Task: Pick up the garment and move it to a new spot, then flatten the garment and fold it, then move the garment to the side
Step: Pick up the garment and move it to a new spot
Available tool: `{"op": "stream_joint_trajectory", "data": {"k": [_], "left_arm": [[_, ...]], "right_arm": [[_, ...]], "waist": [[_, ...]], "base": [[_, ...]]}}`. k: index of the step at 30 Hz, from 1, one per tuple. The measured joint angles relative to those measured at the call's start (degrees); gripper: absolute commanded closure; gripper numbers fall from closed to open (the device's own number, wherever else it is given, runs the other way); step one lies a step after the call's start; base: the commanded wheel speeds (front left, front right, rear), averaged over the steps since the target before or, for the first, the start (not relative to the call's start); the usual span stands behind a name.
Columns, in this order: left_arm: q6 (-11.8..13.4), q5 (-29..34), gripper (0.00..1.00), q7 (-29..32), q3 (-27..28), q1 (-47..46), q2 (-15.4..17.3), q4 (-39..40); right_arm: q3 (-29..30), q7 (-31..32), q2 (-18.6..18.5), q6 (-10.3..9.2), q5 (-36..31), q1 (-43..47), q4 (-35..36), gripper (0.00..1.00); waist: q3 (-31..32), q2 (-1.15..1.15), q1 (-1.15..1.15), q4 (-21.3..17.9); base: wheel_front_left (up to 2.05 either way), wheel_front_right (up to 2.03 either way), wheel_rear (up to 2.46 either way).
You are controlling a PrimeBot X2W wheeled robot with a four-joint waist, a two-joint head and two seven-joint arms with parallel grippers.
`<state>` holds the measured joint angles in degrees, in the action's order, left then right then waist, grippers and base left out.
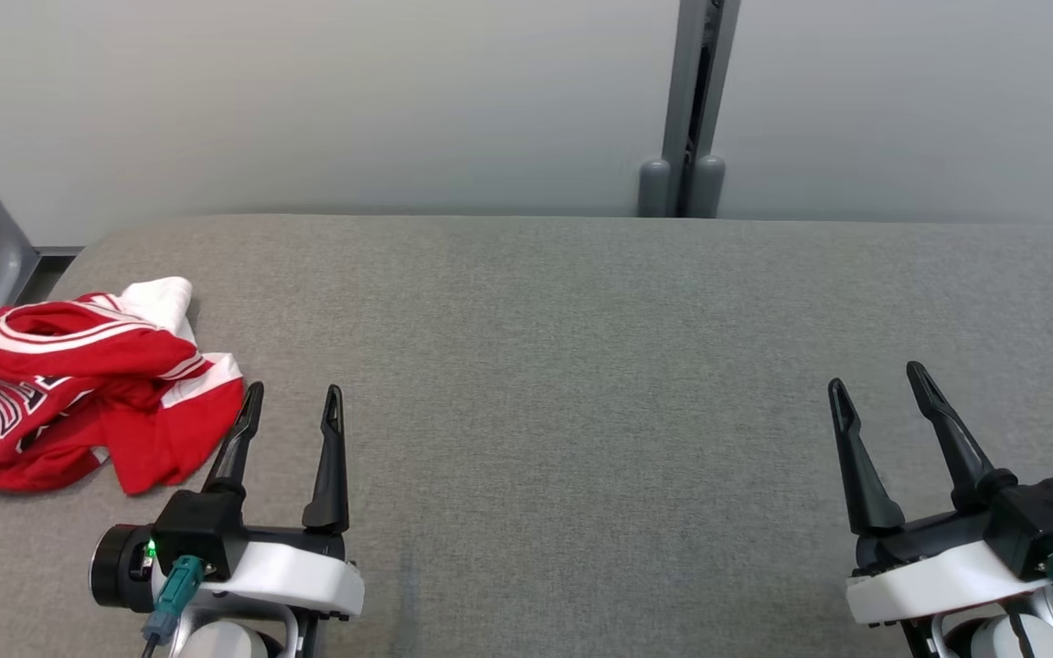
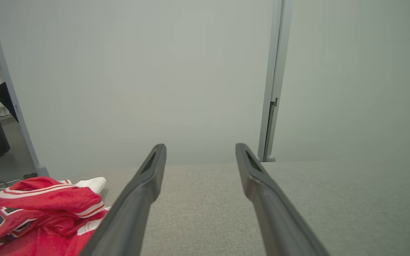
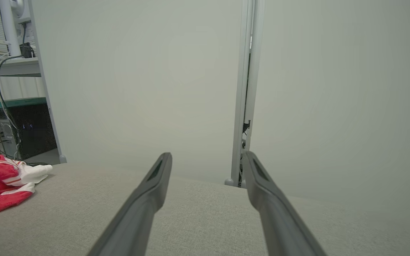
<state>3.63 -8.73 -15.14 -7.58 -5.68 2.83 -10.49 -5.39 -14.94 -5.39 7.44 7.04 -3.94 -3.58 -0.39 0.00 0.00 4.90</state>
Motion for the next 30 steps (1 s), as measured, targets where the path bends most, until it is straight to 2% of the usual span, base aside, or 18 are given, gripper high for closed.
{"op": "stream_joint_trajectory", "data": {"k": [7,24,30], "left_arm": [[0.56,-0.96,0.0,0.01,0.36,-0.02,-0.02,-0.73],[1.97,-2.54,0.0,0.02,0.93,-0.01,0.18,-1.69],[2.32,-3.03,0.0,0.02,0.97,0.12,0.29,-1.47]], "right_arm": [[-0.69,-0.05,-0.12,0.0,0.94,0.08,-0.18,0.0],[-4.43,-0.05,-1.93,0.01,4.45,-0.23,-0.66,0.0],[-6.0,-0.05,-2.65,0.04,5.61,-0.71,-0.93,0.0]], "waist": [[0.21,0.0,0.0,4.2],[-0.8,0.0,0.0,18.0],[-1.69,0.0,0.0,20.99]], "base": [[0.0,0.0,0.0],[0.0,0.0,0.0],[0.0,0.0,0.0]]}}
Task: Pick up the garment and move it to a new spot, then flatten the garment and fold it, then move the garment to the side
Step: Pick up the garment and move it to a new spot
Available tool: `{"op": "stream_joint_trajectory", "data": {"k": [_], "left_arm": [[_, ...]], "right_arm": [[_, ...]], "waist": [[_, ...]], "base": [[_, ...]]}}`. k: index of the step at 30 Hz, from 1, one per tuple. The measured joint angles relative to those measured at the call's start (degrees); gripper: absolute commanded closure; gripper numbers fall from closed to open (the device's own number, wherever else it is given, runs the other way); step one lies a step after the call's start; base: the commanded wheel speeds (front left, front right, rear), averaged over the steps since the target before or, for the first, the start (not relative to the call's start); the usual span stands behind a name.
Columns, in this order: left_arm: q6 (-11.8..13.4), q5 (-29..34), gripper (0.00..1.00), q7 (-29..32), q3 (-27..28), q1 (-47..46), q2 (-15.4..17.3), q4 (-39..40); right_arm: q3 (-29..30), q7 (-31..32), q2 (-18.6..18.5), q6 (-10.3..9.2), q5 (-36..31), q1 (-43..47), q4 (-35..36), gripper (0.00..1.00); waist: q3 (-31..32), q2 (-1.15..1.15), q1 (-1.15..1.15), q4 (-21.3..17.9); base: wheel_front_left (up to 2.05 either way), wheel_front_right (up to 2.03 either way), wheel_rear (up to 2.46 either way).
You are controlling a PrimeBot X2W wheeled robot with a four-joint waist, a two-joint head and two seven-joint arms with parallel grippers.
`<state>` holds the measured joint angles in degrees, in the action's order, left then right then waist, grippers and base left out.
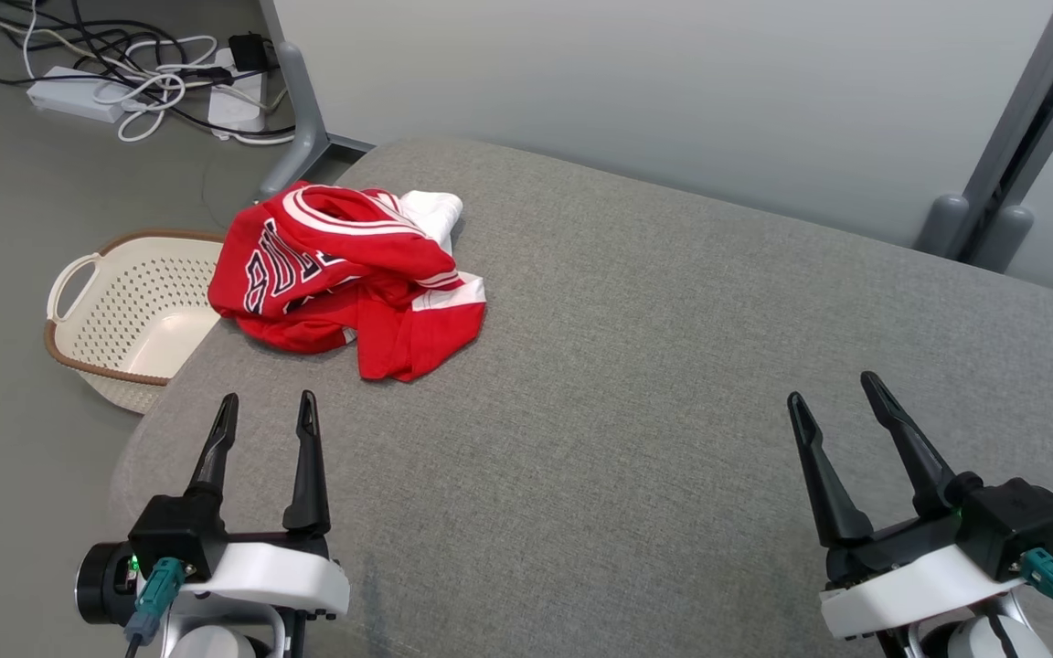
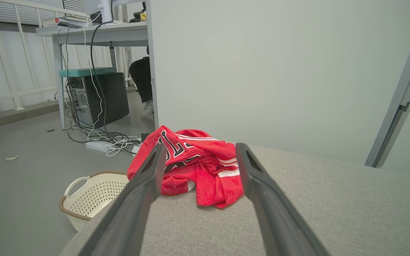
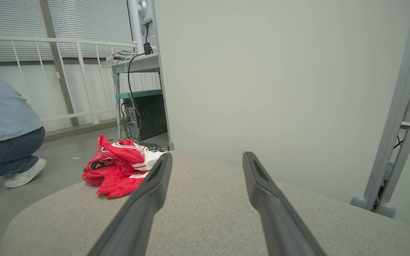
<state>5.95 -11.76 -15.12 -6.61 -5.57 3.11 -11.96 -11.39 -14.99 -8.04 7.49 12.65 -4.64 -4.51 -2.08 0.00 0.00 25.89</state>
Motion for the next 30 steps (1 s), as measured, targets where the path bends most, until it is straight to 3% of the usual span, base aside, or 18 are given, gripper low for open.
{"op": "stream_joint_trajectory", "data": {"k": [13,21,30], "left_arm": [[-0.29,-2.97,0.0,3.92,1.37,-1.16,1.31,3.58],[-1.77,-6.89,0.0,16.11,4.35,-12.15,5.94,4.14],[-0.75,-13.6,0.0,31.54,10.17,-28.35,11.59,-6.93]], "right_arm": [[-1.36,0.0,-0.91,0.0,1.83,-0.73,0.69,0.0],[-1.69,0.01,-2.13,0.0,1.88,-2.74,2.79,0.0],[-2.16,1.43,-3.02,0.0,1.12,-7.66,7.6,0.0]], "waist": [[-0.82,0.0,0.0,-0.27],[-4.0,0.0,0.0,-1.42],[-9.57,0.0,0.0,-5.32]], "base": [[0.0,0.0,0.0],[0.0,0.0,0.0],[0.0,0.0,0.0]]}}
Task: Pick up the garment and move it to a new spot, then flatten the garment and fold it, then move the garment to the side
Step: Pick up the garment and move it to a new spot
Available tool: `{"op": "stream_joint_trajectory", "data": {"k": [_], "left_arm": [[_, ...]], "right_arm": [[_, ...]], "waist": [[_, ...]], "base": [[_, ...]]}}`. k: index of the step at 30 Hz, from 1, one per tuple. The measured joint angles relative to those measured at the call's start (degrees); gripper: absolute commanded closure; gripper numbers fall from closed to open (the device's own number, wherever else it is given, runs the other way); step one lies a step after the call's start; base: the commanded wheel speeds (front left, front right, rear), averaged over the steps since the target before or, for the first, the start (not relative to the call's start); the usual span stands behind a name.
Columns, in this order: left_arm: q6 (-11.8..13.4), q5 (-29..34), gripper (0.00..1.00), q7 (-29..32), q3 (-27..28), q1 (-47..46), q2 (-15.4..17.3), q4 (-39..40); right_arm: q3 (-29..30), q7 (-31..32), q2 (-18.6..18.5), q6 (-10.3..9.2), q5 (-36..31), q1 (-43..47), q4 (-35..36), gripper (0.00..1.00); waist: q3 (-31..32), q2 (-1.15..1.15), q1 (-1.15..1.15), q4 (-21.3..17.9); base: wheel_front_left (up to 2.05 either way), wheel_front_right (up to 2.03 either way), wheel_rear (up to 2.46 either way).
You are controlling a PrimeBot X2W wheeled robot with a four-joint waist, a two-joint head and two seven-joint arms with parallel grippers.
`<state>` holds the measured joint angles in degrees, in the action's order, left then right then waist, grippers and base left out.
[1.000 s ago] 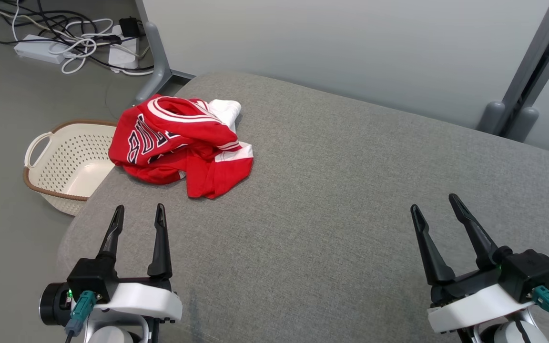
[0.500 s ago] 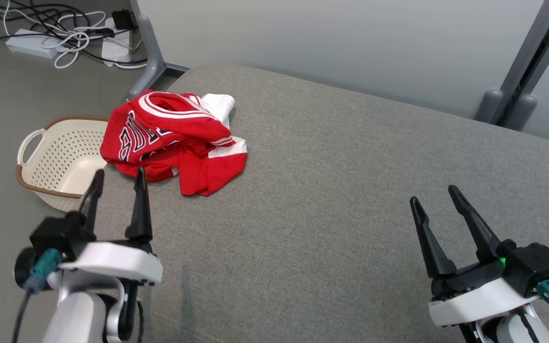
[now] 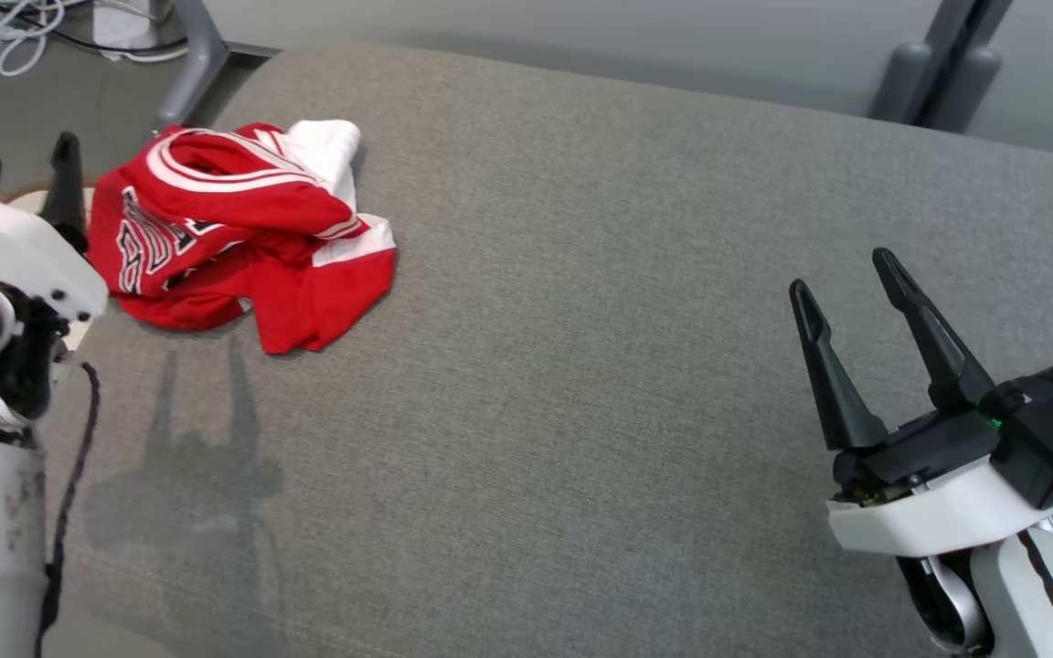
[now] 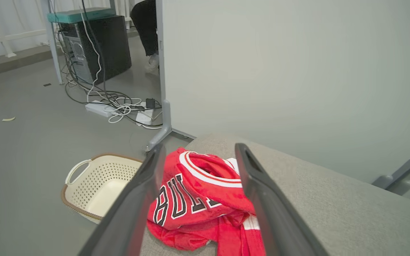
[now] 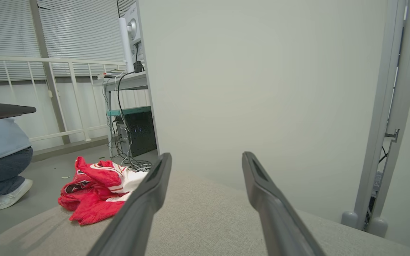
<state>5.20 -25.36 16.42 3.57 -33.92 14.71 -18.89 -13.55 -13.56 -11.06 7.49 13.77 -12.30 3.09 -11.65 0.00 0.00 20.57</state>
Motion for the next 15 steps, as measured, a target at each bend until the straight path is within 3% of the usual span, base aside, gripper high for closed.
{"op": "stream_joint_trajectory", "data": {"k": [9,15], "left_arm": [[1.94,-2.64,0.0,11.47,3.64,-11.91,8.43,-15.59],[3.81,-5.49,0.0,17.29,5.98,-13.54,10.06,-23.07]], "right_arm": [[-0.37,0.42,-0.58,0.0,0.09,-3.78,1.58,0.0],[-0.29,0.21,-0.65,0.0,0.26,-5.15,1.6,0.0]], "waist": [[-6.17,0.0,0.0,-7.29],[-10.14,0.0,0.0,-11.53]], "base": [[0.0,0.0,0.0],[0.0,0.0,0.0]]}}
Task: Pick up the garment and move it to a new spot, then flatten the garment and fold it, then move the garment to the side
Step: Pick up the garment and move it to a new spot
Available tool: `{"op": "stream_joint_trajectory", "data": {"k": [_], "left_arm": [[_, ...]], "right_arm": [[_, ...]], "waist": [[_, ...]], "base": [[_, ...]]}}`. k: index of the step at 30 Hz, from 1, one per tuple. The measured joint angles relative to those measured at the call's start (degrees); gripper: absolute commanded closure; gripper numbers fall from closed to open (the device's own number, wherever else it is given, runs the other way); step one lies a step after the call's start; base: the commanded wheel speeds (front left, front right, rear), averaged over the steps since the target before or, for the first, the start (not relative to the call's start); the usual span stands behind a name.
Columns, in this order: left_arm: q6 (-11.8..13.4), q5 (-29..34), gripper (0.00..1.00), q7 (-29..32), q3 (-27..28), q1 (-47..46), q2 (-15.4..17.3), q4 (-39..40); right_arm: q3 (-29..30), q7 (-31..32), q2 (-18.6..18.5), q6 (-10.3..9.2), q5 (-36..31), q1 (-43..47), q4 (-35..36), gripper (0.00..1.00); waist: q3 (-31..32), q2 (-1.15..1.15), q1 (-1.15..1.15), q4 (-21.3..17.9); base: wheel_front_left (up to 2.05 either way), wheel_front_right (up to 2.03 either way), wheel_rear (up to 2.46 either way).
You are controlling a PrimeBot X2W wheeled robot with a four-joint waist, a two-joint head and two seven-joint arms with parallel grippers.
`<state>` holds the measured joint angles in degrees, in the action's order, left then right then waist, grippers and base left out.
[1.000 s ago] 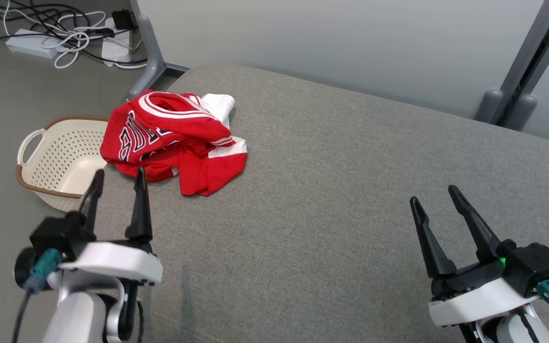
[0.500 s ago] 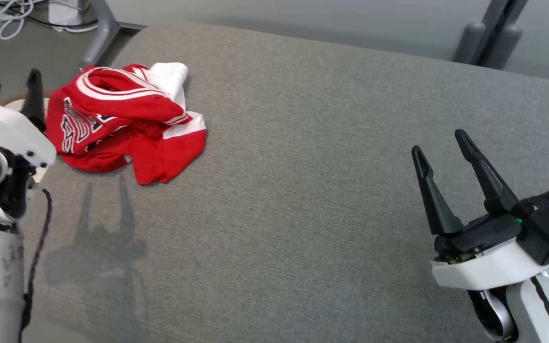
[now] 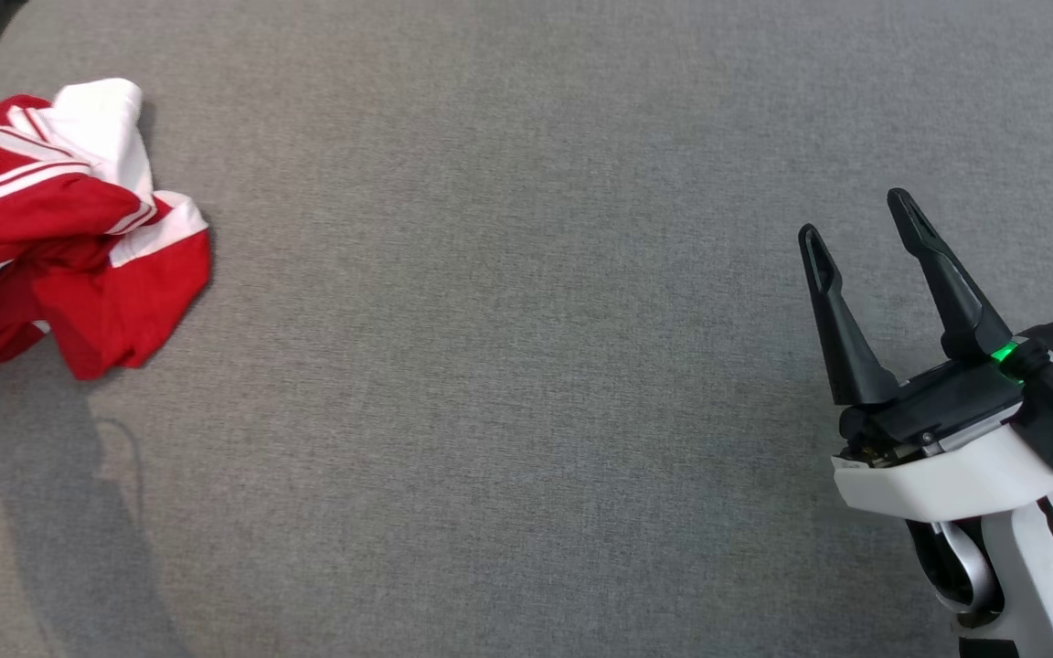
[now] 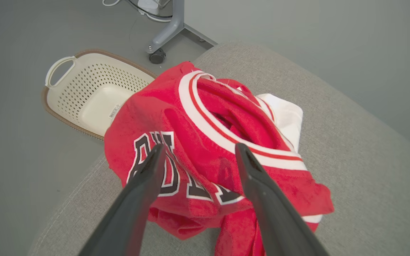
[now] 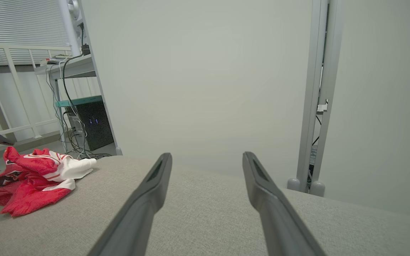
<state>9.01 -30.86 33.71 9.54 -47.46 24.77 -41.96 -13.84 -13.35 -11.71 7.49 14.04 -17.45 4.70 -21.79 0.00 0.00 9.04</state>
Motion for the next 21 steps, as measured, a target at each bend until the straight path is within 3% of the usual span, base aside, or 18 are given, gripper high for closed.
{"op": "stream_joint_trajectory", "data": {"k": [3,8,9,10,11,12,21], "left_arm": [[1.66,-0.57,0.0,1.11,1.1,0.0,0.45,-1.47],[1.67,-2.15,0.0,4.35,1.75,0.12,0.54,-2.57],[1.57,-2.32,0.15,4.94,1.71,0.19,0.59,-2.64],[1.57,-2.43,0.49,5.16,1.59,0.26,0.81,-2.66],[1.55,-2.42,0.95,5.42,1.4,0.3,1.11,-2.65],[1.34,-2.41,1.0,5.61,1.24,0.33,1.31,-2.6],[-0.88,-1.13,1.0,2.65,-0.71,1.26,1.54,0.1]], "right_arm": [[-0.07,-0.22,-0.03,0.0,0.1,-0.82,0.09,0.0],[-0.13,-0.37,-0.18,0.0,0.09,-1.41,0.05,0.0],[-0.13,-0.41,-0.2,0.0,0.09,-1.57,0.03,0.0],[-0.15,-0.54,-0.19,0.0,0.08,-1.73,-0.03,0.0],[-0.15,-0.64,-0.19,0.0,0.08,-1.8,-0.12,0.0],[-0.2,-0.65,-0.16,0.0,0.08,-1.88,-0.3,0.0],[-1.24,-0.93,0.4,0.0,0.27,-1.93,-1.98,0.0]], "waist": [[-1.9,0.0,0.0,-1.61],[-4.52,0.0,0.0,-3.27],[-4.88,0.0,0.0,-3.43],[-5.14,0.0,0.0,-3.53],[-5.29,0.0,0.0,-3.55],[-5.27,0.0,0.0,-3.5],[-2.77,0.0,0.0,-2.93]], "base": [[0.0,0.0,0.0],[0.0,0.0,0.0],[0.0,0.0,0.0],[0.0,0.0,0.0],[0.0,0.0,0.0],[0.0,0.0,0.0],[0.0,0.0,0.0]]}}
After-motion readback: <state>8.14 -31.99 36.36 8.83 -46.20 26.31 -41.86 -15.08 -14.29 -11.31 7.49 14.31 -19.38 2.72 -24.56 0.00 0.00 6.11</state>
